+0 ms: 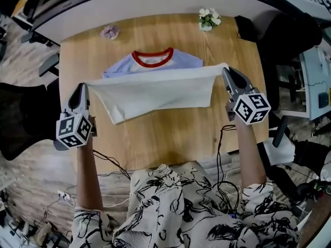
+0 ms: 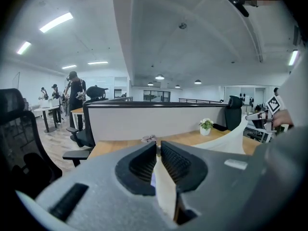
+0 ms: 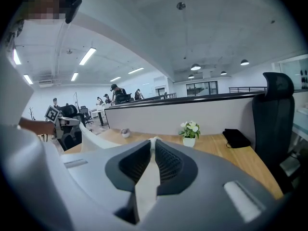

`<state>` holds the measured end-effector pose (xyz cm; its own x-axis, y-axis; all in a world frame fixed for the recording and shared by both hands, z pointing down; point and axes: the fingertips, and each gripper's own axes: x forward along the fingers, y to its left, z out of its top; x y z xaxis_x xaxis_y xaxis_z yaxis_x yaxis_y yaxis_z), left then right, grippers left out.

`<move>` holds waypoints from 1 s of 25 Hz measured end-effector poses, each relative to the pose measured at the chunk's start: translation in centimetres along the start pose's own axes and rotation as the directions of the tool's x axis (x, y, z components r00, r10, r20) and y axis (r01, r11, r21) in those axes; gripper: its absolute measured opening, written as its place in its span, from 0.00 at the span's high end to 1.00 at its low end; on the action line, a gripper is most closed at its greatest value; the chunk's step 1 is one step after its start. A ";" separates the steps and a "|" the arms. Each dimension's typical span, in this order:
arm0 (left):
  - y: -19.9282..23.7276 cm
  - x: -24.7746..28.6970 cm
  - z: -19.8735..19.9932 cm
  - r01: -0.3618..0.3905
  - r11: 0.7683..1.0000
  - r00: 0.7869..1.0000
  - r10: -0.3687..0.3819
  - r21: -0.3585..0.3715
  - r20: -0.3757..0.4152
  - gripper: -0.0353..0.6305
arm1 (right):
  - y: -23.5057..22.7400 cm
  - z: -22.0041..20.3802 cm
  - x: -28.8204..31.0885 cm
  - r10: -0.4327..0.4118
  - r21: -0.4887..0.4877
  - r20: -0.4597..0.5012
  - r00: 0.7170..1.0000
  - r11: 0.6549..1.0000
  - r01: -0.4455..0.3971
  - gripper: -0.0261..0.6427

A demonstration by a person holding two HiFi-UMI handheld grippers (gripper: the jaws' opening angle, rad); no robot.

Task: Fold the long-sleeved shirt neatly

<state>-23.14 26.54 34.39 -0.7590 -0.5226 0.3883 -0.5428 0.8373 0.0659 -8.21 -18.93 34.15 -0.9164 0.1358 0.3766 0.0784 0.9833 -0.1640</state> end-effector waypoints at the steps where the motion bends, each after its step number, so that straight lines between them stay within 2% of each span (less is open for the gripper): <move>1: 0.3 1.0 -0.4 0.002 1.000 1.000 -0.002 0.003 -0.012 0.89 | -0.2 -0.3 0.8 -0.003 0.000 -0.009 1.000 1.000 0.003 0.90; 9: 2.0 7.1 -4.7 0.013 1.000 0.994 -0.014 -0.010 -0.109 0.89 | -2.7 -4.0 6.4 -0.024 0.008 -0.090 0.996 1.000 0.025 0.90; 19: 3.8 13.7 -10.5 0.014 1.000 0.976 -0.018 -0.018 -0.218 0.89 | -6.4 -9.5 13.9 -0.017 0.077 -0.209 0.978 0.996 0.034 0.90; 22: 4.4 15.8 -12.1 0.026 1.000 0.965 -0.023 0.006 -0.261 0.89 | -7.6 -11.3 16.3 -0.030 0.073 -0.275 0.961 0.996 0.052 0.90; 25: 4.8 17.9 -13.3 0.035 0.999 0.952 -0.023 0.032 -0.304 0.89 | -8.6 -13.2 18.4 -0.046 0.060 -0.363 0.931 0.996 0.072 0.90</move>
<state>-34.55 23.40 53.86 -0.6009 -0.4682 0.6478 -0.5799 0.8132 0.0498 -20.52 -23.27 54.50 -0.7136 0.1255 0.6892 -0.0118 0.9815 -0.1910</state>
